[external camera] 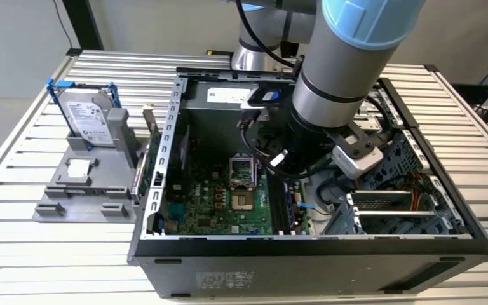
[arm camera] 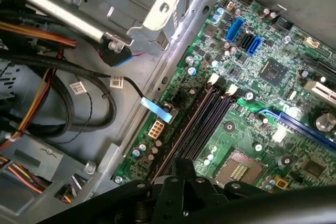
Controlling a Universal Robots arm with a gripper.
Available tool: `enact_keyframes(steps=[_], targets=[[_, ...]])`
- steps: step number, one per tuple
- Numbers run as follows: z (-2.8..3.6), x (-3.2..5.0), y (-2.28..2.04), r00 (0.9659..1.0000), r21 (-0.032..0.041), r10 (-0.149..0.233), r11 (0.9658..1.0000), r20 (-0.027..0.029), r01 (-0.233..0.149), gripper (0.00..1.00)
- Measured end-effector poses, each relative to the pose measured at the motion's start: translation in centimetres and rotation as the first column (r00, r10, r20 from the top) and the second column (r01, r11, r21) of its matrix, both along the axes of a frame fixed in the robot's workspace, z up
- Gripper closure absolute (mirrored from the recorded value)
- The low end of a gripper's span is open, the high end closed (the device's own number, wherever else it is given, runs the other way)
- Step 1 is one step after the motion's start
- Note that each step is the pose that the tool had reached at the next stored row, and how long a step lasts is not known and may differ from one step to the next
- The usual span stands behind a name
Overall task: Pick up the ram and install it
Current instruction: 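Press down the ram until it locks into place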
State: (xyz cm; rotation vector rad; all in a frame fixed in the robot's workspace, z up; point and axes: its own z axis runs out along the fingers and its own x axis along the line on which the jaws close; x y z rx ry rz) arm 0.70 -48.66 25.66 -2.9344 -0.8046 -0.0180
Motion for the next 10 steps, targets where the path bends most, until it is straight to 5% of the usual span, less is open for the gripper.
enact_keyframes(steps=[5, 10], targets=[[0.0, 0.0, 0.0, 0.9959, 0.0, 0.091, 0.9959, 0.0, -0.091, 1.0], [0.0, 0.0, 0.0, 0.9837, 0.0001, 0.18, 0.9837, 0.0, -0.18, 1.0]])
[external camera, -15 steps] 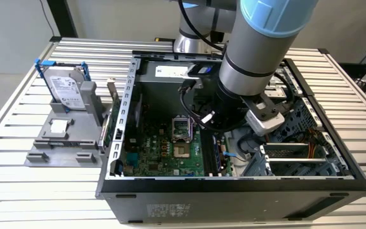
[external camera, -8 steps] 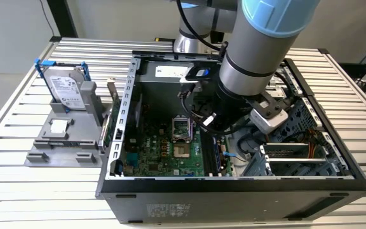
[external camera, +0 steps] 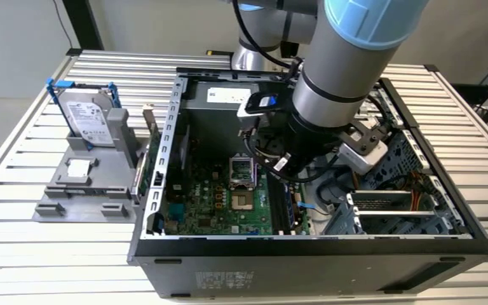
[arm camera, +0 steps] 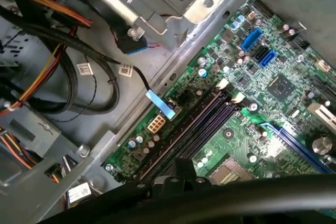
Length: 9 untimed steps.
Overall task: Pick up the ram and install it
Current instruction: 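Press down the ram until it locks into place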
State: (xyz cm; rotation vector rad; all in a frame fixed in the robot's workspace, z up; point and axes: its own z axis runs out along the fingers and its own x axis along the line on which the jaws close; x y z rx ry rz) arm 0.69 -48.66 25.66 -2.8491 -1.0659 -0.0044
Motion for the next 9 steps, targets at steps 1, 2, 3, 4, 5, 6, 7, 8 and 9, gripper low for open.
enact_keyframes(steps=[1, 2, 3, 4, 5, 6, 7, 8, 9], targets=[[0.0, 0.0, 0.0, 0.9998, 0.0, 0.018, 0.9998, 0.0, -0.018, 1.0], [0.0, 0.0, 0.0, 0.9994, 0.0, 0.036, 0.9994, 0.0, -0.036, 1.0], [0.0, 0.0, 0.0, 0.9985, 0.0, 0.054, 0.9985, 0.0, -0.054, 1.0], [0.0, 0.0, 0.0, 0.9974, 0.0, 0.072, 0.9974, 0.0, -0.072, 1.0], [0.0, 0.0, 0.0, 0.9959, 0.0002, 0.09, 0.9959, 0.0, -0.09, 1.0], [-0.01, 0.0, 0.0, 0.9942, 0.0003, 0.107, 0.9942, 0.0001, -0.107, 1.0], [-0.01, 0.0, 0.0, 0.9924, 0.0004, 0.123, 0.9924, 0.0001, -0.123, 1.0], [0.0, 0.0, 0.0, 0.9905, 0.0007, 0.138, 0.9905, 0.0002, -0.138, 1.0], [0.0, 0.0, 0.0, 0.9886, 0.0012, 0.151, 0.9886, 0.0004, -0.151, 1.0]])
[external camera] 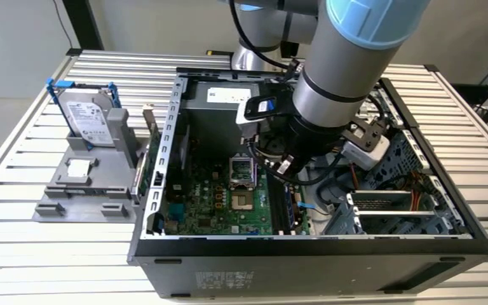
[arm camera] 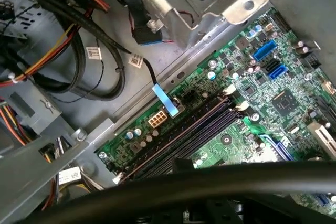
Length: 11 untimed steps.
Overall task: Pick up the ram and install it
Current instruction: 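Press down the ram until it locks into place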
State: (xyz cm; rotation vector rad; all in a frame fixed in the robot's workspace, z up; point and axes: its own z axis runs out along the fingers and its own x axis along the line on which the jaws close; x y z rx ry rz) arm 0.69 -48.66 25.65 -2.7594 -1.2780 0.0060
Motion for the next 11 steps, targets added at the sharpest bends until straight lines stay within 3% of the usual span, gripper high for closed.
enact_keyframes(steps=[2, 4, 11], targets=[[0.0, 0.0, 0.01, 0.9997, 0.0015, 0.025, 0.9997, 0.0029, -0.025, 1.0], [0.0, 0.0, 0.0, 0.9988, 0.003, 0.048, 0.9988, 0.0101, -0.048, 1.0], [0.0, 0.0, 0.0, 0.9914, 0.0046, 0.121, 0.9926, 0.0511, -0.121, 1.0]])
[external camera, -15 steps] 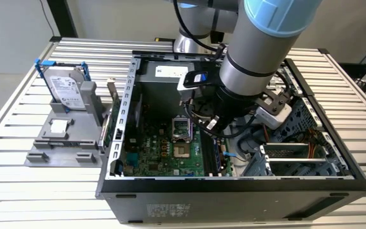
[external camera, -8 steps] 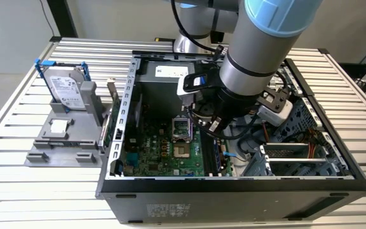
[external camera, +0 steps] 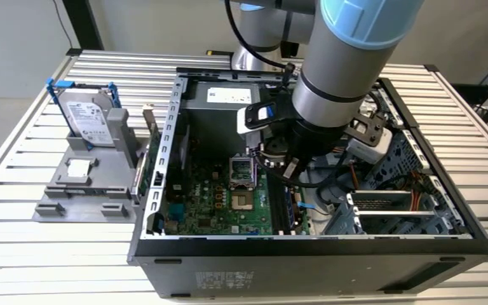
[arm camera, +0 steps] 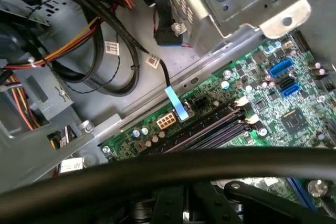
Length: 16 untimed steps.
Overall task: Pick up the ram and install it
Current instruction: 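Press down the ram until it locks into place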
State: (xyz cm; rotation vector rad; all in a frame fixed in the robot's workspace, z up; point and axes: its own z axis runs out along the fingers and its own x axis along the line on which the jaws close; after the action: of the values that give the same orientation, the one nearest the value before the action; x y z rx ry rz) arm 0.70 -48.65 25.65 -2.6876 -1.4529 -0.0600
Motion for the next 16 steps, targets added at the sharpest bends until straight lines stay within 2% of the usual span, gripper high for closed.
enact_keyframes(steps=[3, 9, 14, 16], targets=[[0.0, 0.0, 0.0, 0.9995, 0.0006, 0.03, 0.9996, 0.0146, -0.03, 1.0], [0.0, 0.0, 0.01, 0.9964, 0.0007, 0.082, 0.9967, 0.0247, -0.082, 1.0], [0.0, 0.0, 0.02, 0.9897, -0.001, 0.137, 0.9905, 0.0399, -0.137, 1.0], [0.0, 0.0, 0.02, 0.9865, -0.0014, 0.158, 0.9874, 0.0415, -0.158, 1.0]])
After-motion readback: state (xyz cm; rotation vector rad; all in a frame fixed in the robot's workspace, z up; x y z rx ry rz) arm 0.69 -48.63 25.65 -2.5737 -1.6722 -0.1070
